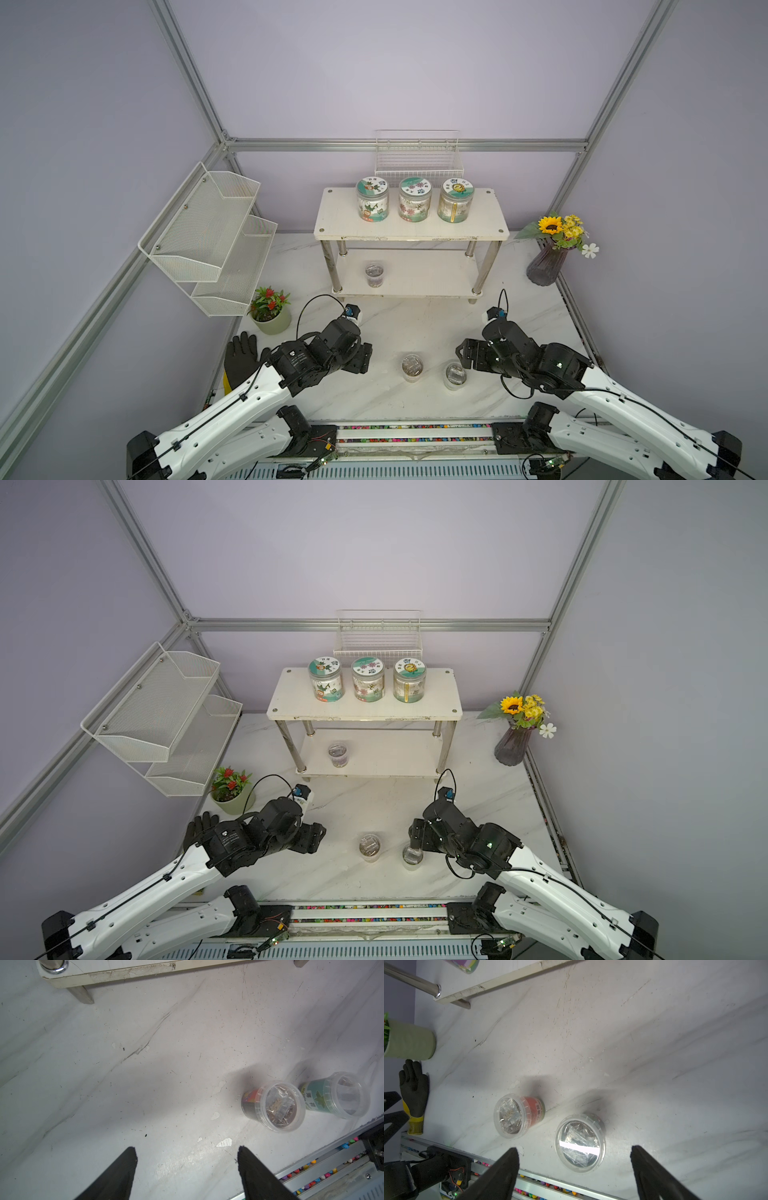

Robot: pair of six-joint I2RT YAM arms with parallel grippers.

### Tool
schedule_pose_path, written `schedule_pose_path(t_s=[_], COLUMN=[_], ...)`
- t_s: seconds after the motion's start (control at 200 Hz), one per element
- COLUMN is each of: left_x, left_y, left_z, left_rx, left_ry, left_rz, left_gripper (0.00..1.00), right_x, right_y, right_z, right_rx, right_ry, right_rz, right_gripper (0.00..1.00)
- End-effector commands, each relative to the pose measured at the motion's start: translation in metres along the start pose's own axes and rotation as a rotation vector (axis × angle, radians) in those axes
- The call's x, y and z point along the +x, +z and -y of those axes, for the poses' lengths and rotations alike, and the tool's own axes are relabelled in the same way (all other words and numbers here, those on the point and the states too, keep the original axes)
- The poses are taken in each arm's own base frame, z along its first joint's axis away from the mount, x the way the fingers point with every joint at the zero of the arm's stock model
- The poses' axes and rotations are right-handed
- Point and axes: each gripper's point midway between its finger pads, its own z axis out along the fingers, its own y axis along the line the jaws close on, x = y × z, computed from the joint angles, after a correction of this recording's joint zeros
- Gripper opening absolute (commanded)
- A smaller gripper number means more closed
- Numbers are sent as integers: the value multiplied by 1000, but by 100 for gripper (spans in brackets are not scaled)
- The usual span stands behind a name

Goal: Place the seed container on the shelf
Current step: Pick up the seed jar at the center of the board.

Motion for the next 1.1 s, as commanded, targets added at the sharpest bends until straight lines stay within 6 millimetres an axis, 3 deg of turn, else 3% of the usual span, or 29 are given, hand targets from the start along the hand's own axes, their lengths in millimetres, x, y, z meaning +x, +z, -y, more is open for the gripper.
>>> schedule_pose_path(t_s=[0.0, 0.22, 1.09], left_x=[-8, -8, -5], left_y=[-5, -5, -5], left_z=[0, -1, -2], left_rx=[-5, -11, -7], left_ry=[-11, -10, -4], left_rz=[35, 36, 37], left_gripper=[79, 82, 83], right_x=[15, 29, 61], right_y=[7, 26, 55], right_z=[2, -1, -6], right_rx=[13, 47, 164], right_ry=[23, -4, -112], right_rz=[-70, -139, -278], right_gripper=[88, 89, 97])
